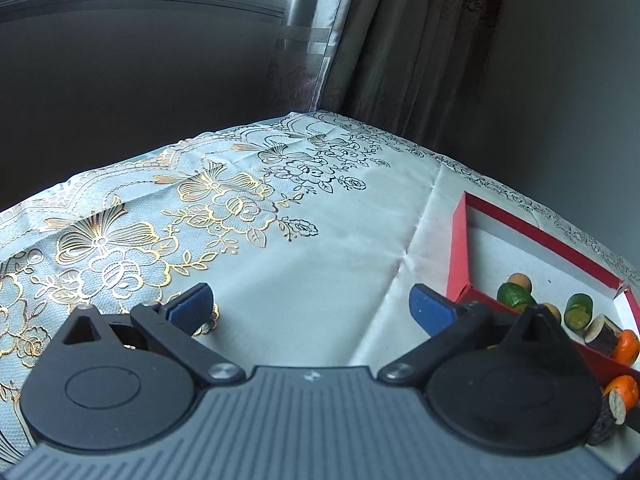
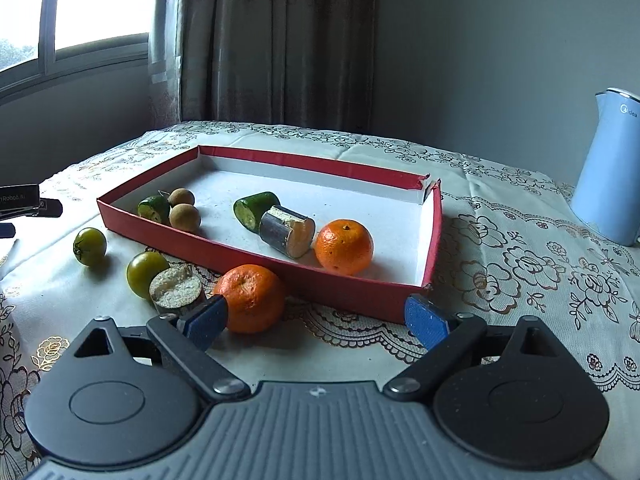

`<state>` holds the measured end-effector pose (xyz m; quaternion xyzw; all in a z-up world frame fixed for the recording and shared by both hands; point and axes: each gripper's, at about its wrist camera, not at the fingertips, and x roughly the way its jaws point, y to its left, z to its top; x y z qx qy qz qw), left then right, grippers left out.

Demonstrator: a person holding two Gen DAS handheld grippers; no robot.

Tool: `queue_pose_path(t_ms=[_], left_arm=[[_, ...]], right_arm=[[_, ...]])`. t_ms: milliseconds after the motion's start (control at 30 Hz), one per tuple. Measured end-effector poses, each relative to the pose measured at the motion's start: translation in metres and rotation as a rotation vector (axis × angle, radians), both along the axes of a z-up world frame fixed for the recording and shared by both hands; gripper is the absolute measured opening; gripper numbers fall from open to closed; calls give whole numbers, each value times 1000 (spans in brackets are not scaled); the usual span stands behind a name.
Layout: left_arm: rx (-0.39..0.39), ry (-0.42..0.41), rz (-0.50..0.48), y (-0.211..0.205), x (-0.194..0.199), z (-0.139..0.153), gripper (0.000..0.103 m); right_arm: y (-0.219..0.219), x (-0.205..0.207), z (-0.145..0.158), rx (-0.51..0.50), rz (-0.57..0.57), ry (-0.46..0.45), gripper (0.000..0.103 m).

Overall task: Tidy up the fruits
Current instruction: 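Lower the right gripper onto the tangerine beside the box and close it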

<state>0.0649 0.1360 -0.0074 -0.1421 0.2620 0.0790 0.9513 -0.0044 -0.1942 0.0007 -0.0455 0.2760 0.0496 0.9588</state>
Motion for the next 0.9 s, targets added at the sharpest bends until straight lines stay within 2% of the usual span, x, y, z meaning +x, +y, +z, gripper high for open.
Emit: queue_pose_path(t_ms=[233, 300, 533, 667, 900], left_arm=[[-8, 1, -4, 1, 0, 0, 103], [-10, 2, -4, 1, 0, 0, 103], [-12, 3, -6, 1, 0, 0, 103], [-13, 4, -6, 1, 1, -1, 103], [-16, 4, -6, 1, 1, -1, 103]], right_arm=[[10, 8, -1, 0, 37, 17, 92], [12, 9, -1, 8, 50, 21, 88], [15, 18, -6, 51, 67, 62, 85], [17, 23, -10, 62, 86, 102, 62], [17, 20, -9, 72, 97, 95, 49]])
